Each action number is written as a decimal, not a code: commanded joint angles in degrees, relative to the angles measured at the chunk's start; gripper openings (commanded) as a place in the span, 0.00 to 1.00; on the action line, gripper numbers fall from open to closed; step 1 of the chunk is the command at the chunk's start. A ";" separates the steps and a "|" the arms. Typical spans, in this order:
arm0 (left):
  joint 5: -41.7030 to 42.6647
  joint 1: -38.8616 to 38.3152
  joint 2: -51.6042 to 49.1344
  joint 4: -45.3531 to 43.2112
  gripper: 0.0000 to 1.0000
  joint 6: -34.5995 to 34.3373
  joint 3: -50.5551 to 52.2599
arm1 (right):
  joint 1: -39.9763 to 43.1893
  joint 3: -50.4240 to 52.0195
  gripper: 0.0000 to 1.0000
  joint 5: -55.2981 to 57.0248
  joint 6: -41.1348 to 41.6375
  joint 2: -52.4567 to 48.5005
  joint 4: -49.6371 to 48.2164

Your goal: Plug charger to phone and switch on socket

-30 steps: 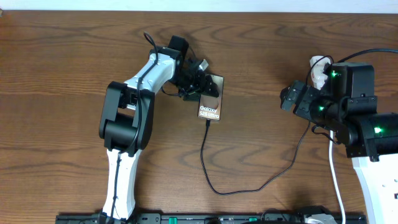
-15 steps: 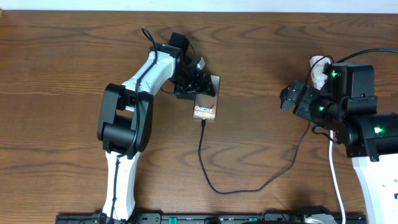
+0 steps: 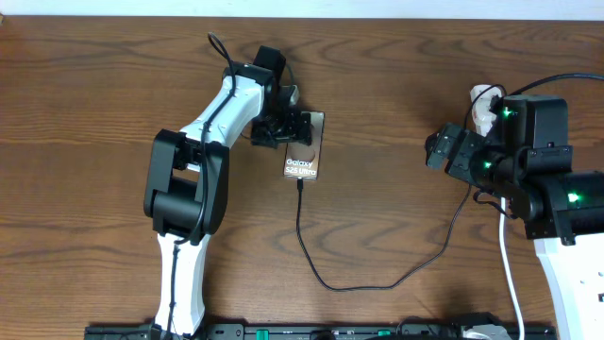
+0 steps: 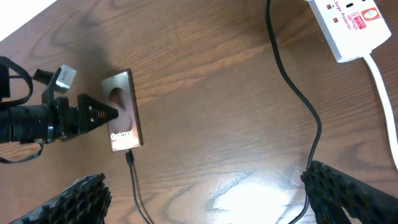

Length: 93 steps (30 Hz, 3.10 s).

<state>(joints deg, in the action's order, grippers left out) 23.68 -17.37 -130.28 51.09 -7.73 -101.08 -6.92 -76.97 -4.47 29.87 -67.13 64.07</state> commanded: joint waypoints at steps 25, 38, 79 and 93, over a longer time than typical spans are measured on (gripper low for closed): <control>-17.42 9.90 31.85 6.43 0.89 -6.10 -1.18 | 0.35 -0.92 0.99 6.12 -1.66 -6.01 -1.90; -18.38 15.58 32.50 7.32 0.89 -6.56 -0.28 | 0.28 -0.92 0.99 6.40 -1.70 -11.43 -8.17; -23.08 15.69 56.57 22.27 0.89 -6.54 -0.26 | 30.51 -0.96 0.99 -7.93 -9.77 -15.61 -10.45; -23.08 15.69 56.50 22.43 0.89 -6.54 -0.26 | 35.74 -0.96 0.99 10.45 -6.08 -29.24 -24.79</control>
<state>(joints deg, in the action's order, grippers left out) 1.32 -1.91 -73.67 73.32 -13.74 -101.30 28.38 -77.10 2.22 22.17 -94.28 40.60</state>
